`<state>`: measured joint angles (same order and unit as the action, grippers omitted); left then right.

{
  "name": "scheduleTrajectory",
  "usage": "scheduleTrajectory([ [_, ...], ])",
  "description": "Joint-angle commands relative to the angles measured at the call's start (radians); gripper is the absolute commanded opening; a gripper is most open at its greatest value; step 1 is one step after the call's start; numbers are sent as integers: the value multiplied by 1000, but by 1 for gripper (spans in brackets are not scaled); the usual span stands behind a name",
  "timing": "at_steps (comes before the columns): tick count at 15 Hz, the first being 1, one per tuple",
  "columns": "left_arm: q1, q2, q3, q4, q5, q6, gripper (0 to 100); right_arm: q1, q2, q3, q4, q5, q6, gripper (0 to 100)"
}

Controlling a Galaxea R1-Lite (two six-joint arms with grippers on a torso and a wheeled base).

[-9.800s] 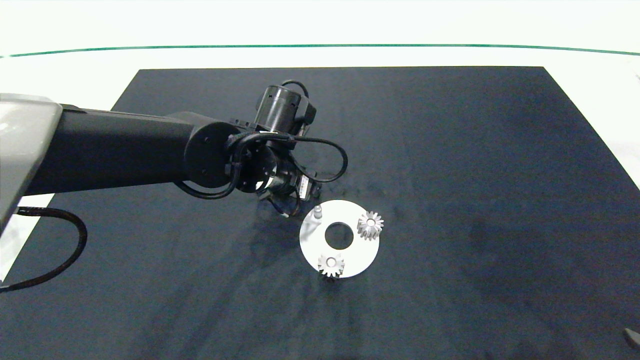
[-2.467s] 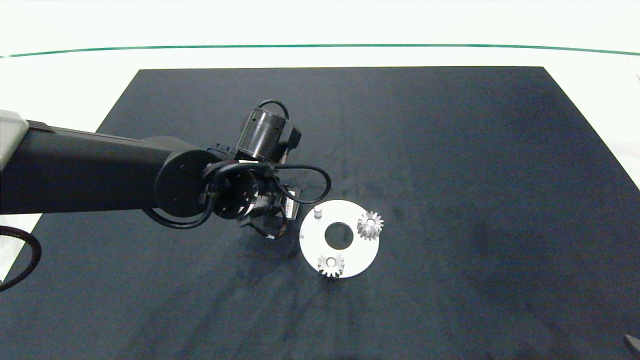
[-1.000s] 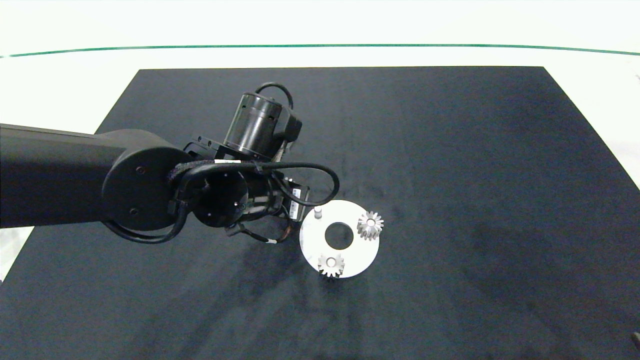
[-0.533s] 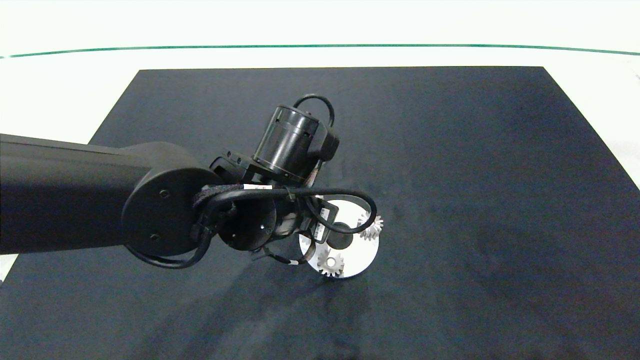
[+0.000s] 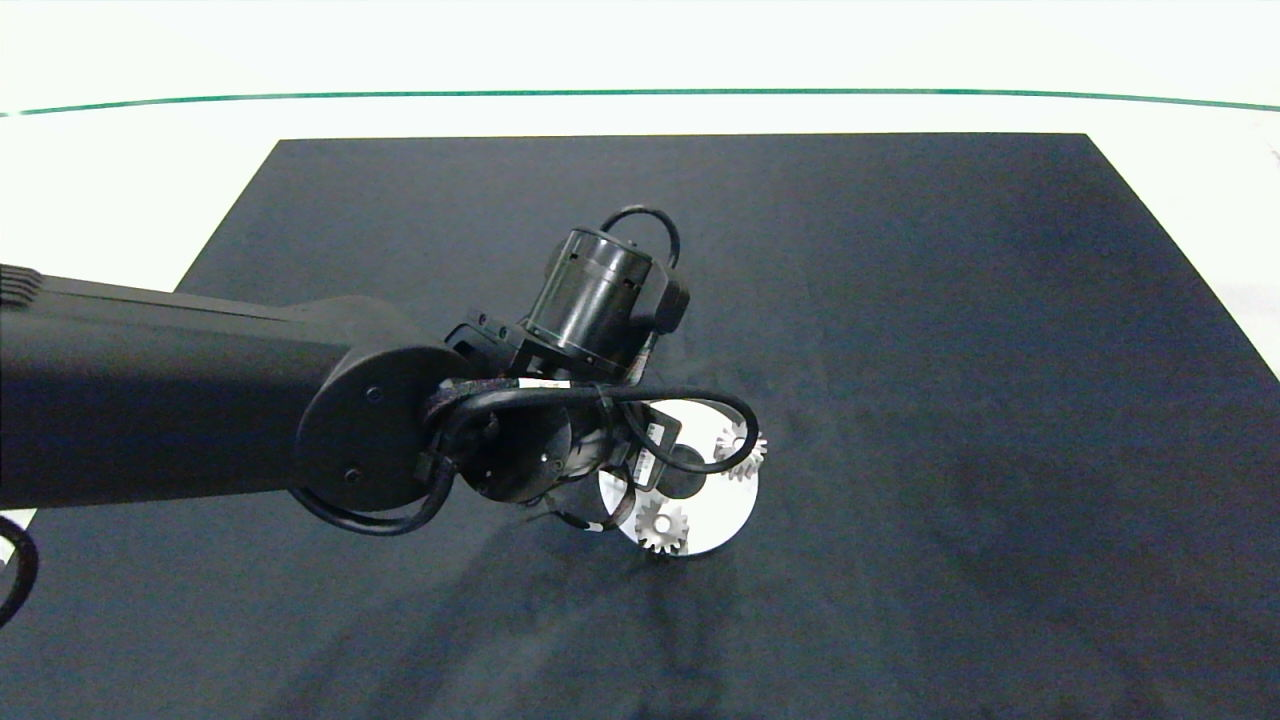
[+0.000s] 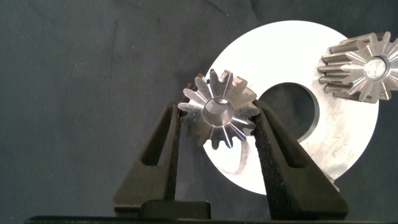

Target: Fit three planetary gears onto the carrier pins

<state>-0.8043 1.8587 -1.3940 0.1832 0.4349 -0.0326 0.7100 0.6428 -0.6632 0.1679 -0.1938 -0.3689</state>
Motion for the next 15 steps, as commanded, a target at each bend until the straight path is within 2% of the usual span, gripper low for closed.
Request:
scheduleTrajectory([
  [1, 0, 7, -8, 2, 2, 3, 25, 0, 0, 1, 1, -1, -2, 100],
  [5, -1, 19, -43, 4, 2, 20, 25, 0, -6, -1, 1, -3, -2, 100],
  [15, -1, 31, -36, 7, 2, 13, 25, -1, -9, -1, 1, -3, -2, 100],
])
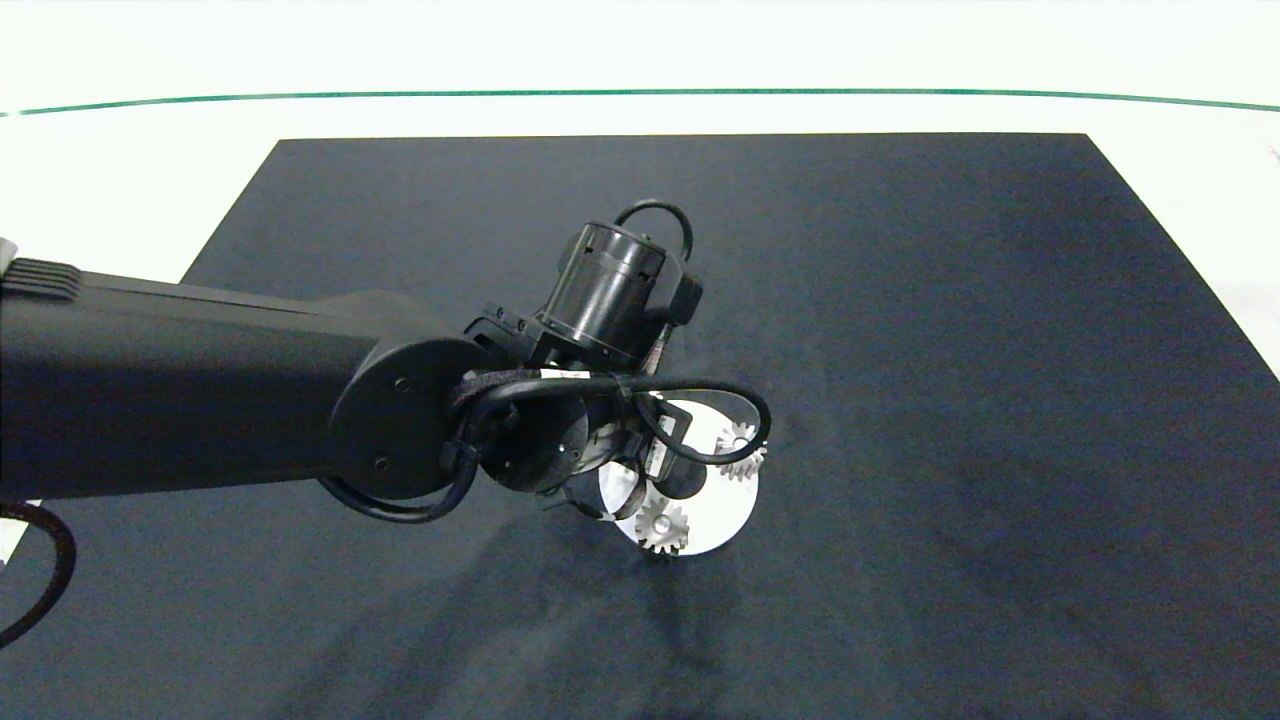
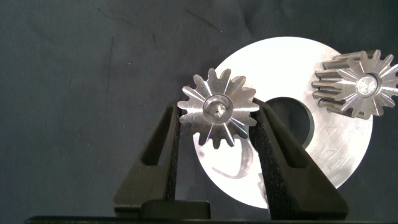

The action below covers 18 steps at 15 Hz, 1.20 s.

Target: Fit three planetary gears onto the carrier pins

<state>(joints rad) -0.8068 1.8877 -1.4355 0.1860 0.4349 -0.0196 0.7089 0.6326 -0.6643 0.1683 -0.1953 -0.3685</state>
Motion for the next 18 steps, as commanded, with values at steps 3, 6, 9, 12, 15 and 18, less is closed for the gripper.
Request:
scheduleTrajectory([
  [3, 1, -4, 17, 4, 2, -11, 25, 0, 3, 2, 2, -1, -3, 100],
  [6, 3, -5, 20, 4, 2, -13, 25, 1, 3, 2, 2, -1, -4, 100],
  [9, 1, -4, 20, 3, 4, -16, 25, 1, 1, 2, 2, -1, -4, 100],
  [12, 0, -5, 20, 0, 4, -19, 25, 0, 1, 2, 2, -1, -4, 100],
  [15, 1, -5, 21, 1, 4, -28, 100, 1, 1, 2, 2, -1, -4, 100],
  [18, 1, -15, 27, 1, 2, -25, 100, 1, 3, 2, 2, -1, -4, 100],
])
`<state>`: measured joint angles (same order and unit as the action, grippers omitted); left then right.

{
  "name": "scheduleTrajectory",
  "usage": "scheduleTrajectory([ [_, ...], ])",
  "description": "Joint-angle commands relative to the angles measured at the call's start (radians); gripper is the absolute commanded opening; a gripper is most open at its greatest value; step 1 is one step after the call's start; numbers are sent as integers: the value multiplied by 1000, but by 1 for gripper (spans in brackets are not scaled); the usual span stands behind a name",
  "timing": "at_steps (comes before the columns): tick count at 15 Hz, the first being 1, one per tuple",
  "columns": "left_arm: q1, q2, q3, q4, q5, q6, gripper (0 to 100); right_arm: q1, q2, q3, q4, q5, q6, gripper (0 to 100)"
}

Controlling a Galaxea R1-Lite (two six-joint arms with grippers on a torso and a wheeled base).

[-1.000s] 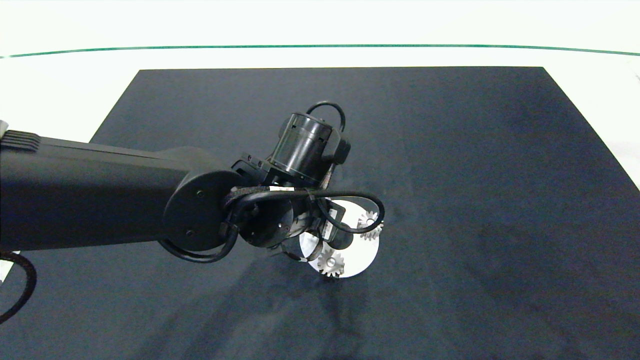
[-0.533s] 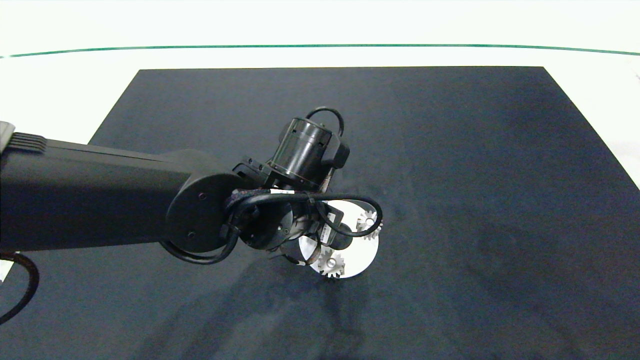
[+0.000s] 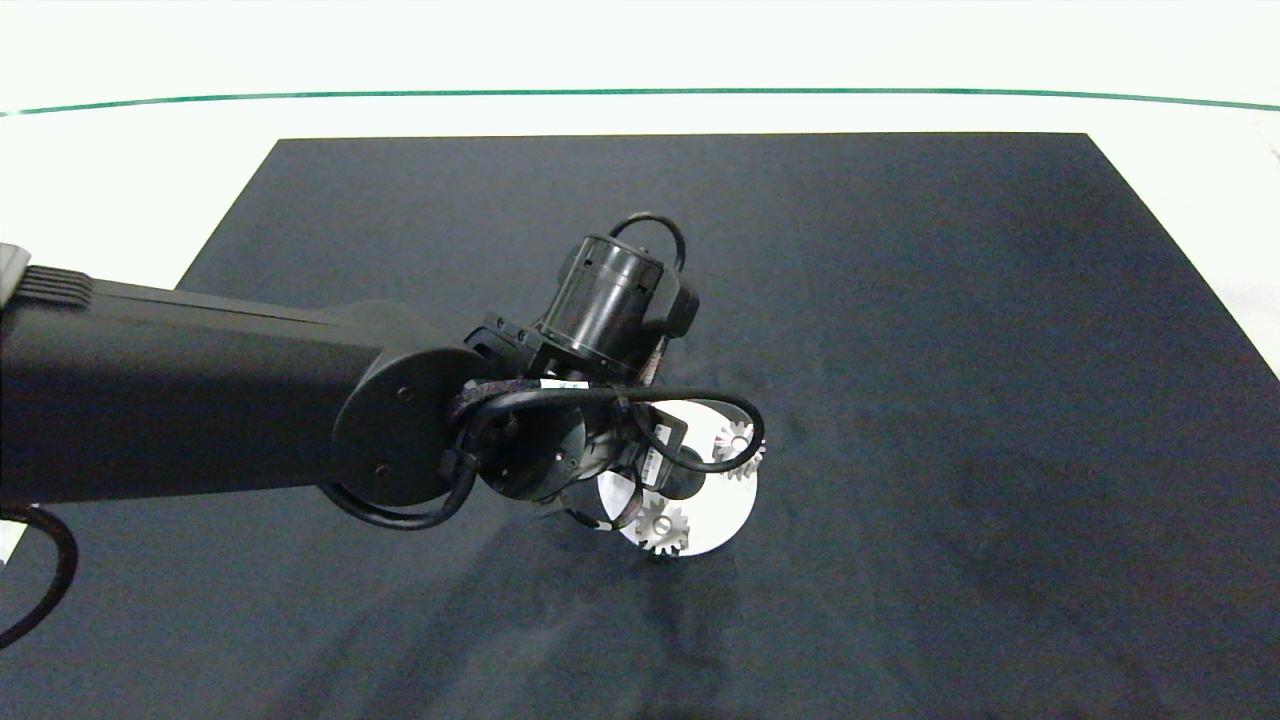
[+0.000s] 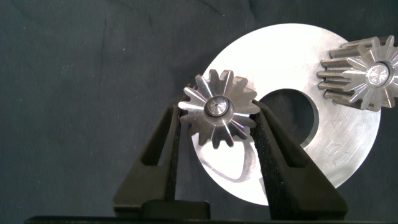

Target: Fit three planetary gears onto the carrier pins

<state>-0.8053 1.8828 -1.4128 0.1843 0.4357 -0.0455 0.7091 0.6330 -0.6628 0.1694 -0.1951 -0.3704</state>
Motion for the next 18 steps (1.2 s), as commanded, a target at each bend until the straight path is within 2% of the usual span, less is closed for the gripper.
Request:
scheduleTrajectory([
  [1, 0, -14, 6, 3, 1, 1, 100, 1, 1, 0, 1, -1, -2, 100],
  [4, 2, -30, 11, 3, 3, 3, 100, 0, -1, 0, 1, -1, -2, 100],
  [6, 21, -132, 40, 7, 1, 7, 100, 0, -4, 0, 1, -6, -2, 100],
  [7, 43, -205, 81, 12, 1, 23, 100, -7, -10, -1, 1, -12, -2, 100],
  [9, 150, -384, 172, 18, 6, 33, 100, -53, -29, -11, 1, -44, -2, 100],
  [10, 219, -487, 212, 18, 6, 38, 100, -88, -30, -34, 2, -75, 4, 100],
  [11, 287, -567, 245, 18, 5, 56, 100, -128, -30, -40, 1, -121, 4, 100],
  [12, 347, -643, 281, 17, 5, 84, 100, -177, -44, -41, 1, -184, -2, 100],
  [13, 397, -723, 321, 17, 6, 92, 100, -227, -64, -51, 1, -233, -2, 100],
  [15, 457, -863, 411, 17, 12, 87, 100, -298, -124, -47, 4, -302, 4, 100],
  [16, 500, -938, 495, 6, 32, 88, 100, -344, -148, -40, 2, -340, 4, 100],
  [17, 531, -1013, 560, -9, 43, 90, 100, -385, -176, -44, 2, -359, 2, 100],
  [18, 552, -1077, 615, -16, 43, 90, 100, -412, -211, -55, 2, -363, 1, 100],
])
